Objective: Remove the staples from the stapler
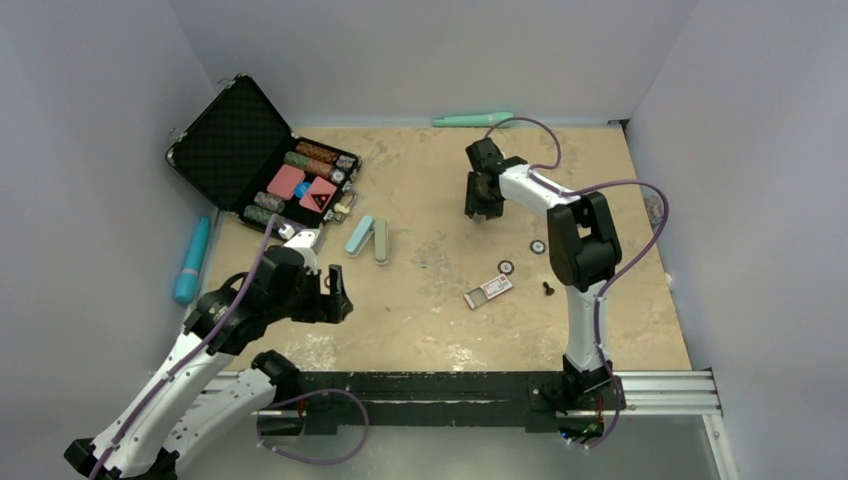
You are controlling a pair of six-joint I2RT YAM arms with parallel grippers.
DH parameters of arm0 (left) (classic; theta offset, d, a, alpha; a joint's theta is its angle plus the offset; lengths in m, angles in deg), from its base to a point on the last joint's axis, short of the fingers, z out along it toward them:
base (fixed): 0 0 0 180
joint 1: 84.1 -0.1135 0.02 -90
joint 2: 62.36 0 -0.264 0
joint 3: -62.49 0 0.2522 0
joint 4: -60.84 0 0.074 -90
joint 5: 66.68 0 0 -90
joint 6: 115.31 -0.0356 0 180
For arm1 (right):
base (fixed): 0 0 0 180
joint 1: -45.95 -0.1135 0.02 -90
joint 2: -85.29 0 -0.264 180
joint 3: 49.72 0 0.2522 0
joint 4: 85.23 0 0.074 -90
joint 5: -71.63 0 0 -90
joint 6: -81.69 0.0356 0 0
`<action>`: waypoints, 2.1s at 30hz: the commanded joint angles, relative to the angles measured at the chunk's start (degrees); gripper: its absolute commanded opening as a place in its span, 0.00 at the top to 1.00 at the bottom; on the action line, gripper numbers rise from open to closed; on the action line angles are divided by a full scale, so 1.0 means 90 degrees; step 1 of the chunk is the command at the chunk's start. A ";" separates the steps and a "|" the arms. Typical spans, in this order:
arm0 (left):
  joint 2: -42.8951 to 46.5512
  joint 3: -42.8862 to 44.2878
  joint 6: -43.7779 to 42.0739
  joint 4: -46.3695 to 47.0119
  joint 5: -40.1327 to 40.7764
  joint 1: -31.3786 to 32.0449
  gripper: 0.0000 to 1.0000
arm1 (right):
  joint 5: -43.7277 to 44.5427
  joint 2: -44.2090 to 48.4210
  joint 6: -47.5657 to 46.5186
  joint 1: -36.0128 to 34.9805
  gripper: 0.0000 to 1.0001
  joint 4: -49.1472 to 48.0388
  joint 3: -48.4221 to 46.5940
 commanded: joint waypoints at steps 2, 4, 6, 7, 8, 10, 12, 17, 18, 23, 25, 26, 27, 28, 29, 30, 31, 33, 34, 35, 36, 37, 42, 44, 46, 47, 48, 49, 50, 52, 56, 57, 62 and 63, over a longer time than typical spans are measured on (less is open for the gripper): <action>0.0004 0.0023 -0.0012 0.0086 0.0077 0.0016 0.14 | -0.0044 -0.0043 -0.0051 -0.0005 0.55 -0.0096 0.0037; 0.0009 0.0020 -0.0012 0.0086 0.0077 0.0020 0.14 | -0.0044 -0.0037 -0.0052 -0.0005 0.56 -0.0086 0.0042; 0.0004 0.0021 -0.0012 0.0086 0.0077 0.0019 0.14 | -0.0054 -0.0049 -0.0069 -0.0011 0.58 -0.0085 0.0043; 0.0004 0.0026 -0.0013 0.0086 0.0073 0.0021 0.14 | -0.0049 -0.0061 -0.0075 -0.0006 0.59 -0.0072 0.0042; 0.0004 0.0023 -0.0012 0.0086 0.0066 0.0015 0.14 | -0.0052 -0.0061 -0.0080 -0.0005 0.59 -0.0064 0.0049; 0.0003 0.0021 -0.0012 0.0086 0.0068 0.0021 0.14 | -0.0054 -0.0066 -0.0083 -0.0005 0.60 -0.0056 0.0070; 0.0012 0.0023 -0.0012 0.0086 0.0068 0.0021 0.14 | -0.0061 -0.0072 -0.0091 -0.0005 0.60 -0.0066 0.0103; 0.0023 0.0024 -0.0015 0.0085 0.0068 0.0015 0.15 | -0.0086 -0.0120 -0.0107 -0.0011 0.62 -0.0066 0.0101; 0.0023 0.0022 -0.0012 0.0086 0.0076 0.0018 0.15 | -0.0092 -0.0122 -0.0110 -0.0006 0.62 -0.0073 0.0101; 0.0026 0.0020 -0.0003 0.0085 0.0077 0.0021 0.15 | -0.0086 -0.0183 -0.0148 -0.0010 0.63 -0.0049 0.0058; 0.0014 0.0021 -0.0002 0.0086 0.0077 0.0019 0.15 | -0.0085 -0.0202 -0.0140 -0.0009 0.64 -0.0037 0.0043; 0.0013 0.0020 -0.0002 0.0085 0.0077 0.0020 0.15 | -0.0102 -0.0212 -0.0139 -0.0006 0.65 -0.0038 0.0035; 0.0018 0.0019 -0.0008 0.0084 0.0077 0.0013 0.15 | -0.0099 -0.0218 -0.0139 -0.0006 0.65 -0.0038 0.0028; 0.0021 0.0013 -0.0003 0.0086 0.0077 0.0012 0.15 | -0.0095 -0.0228 -0.0139 -0.0013 0.66 -0.0033 0.0010; 0.0029 0.0013 -0.0002 0.0086 0.0082 0.0012 0.15 | -0.0102 -0.0249 -0.0137 -0.0019 0.66 -0.0023 -0.0003; 0.0031 0.0012 -0.0002 0.0086 0.0087 0.0012 0.15 | -0.0108 -0.0259 -0.0138 -0.0017 0.67 -0.0009 -0.0028; 0.0033 0.0013 -0.0002 0.0086 0.0087 0.0012 0.15 | -0.0112 -0.0272 -0.0133 -0.0016 0.67 0.0001 -0.0040; 0.0043 0.0016 -0.0007 0.0086 0.0087 -0.0001 0.15 | -0.0112 -0.0275 -0.0129 -0.0016 0.69 0.0010 -0.0063; 0.0037 0.0015 -0.0007 0.0086 0.0087 0.0002 0.16 | -0.0113 -0.0291 -0.0129 -0.0016 0.69 0.0017 -0.0083; 0.0036 0.0011 -0.0003 0.0086 0.0087 -0.0012 0.16 | -0.0114 -0.0305 -0.0137 -0.0015 0.69 0.0026 -0.0110; 0.0033 0.0010 -0.0002 0.0086 0.0086 -0.0010 0.16 | -0.0121 -0.0321 -0.0147 -0.0016 0.70 0.0036 -0.0131; 0.0033 0.0011 -0.0008 0.0086 0.0078 -0.0015 0.16 | -0.0131 -0.0332 -0.0166 -0.0015 0.71 0.0046 -0.0161; 0.0048 0.0012 -0.0003 0.0083 0.0077 -0.0026 0.16 | -0.0122 -0.0393 -0.0211 -0.0020 0.75 0.0117 -0.0284; 0.0043 0.0019 -0.0007 0.0086 0.0073 -0.0028 0.16 | -0.0131 -0.0385 -0.0210 -0.0015 0.77 0.0136 -0.0288; 0.0035 0.0011 -0.0002 0.0094 0.0067 -0.0032 0.16 | -0.0127 -0.0368 -0.0208 -0.0015 0.78 0.0130 -0.0254; 0.0028 0.0010 -0.0011 0.0091 0.0059 -0.0028 0.16 | -0.0130 -0.0355 -0.0201 -0.0015 0.78 0.0129 -0.0245; 0.0024 0.0010 -0.0012 0.0100 0.0041 -0.0037 0.16 | -0.0128 -0.0340 -0.0202 -0.0023 0.79 0.0138 -0.0238; 0.0026 0.0010 -0.0020 0.0104 0.0034 -0.0038 0.16 | -0.0127 -0.0327 -0.0198 -0.0023 0.79 0.0138 -0.0236; 0.0025 0.0013 -0.0021 0.0105 0.0024 -0.0041 0.16 | -0.0126 -0.0307 -0.0198 -0.0020 0.79 0.0152 -0.0233; 0.0031 0.0012 -0.0030 0.0117 -0.0011 -0.0046 0.17 | -0.0134 -0.0270 -0.0207 -0.0015 0.79 0.0180 -0.0247; 0.0057 0.0008 -0.0059 0.0144 -0.0058 -0.0074 0.17 | -0.0212 -0.0192 -0.0217 -0.0016 0.80 0.0224 -0.0304; 0.0053 -0.0002 -0.0057 0.0144 -0.0066 -0.0071 0.17 | -0.0229 -0.0162 -0.0217 -0.0015 0.81 0.0249 -0.0334; 0.0052 -0.0009 -0.0061 0.0144 -0.0069 -0.0082 0.17 | -0.0298 -0.0049 -0.0169 -0.0020 0.81 0.0370 -0.0555; 0.0050 -0.0007 -0.0065 0.0144 -0.0069 -0.0081 0.17 | -0.0341 -0.0013 -0.0164 -0.0020 0.81 0.0387 -0.0599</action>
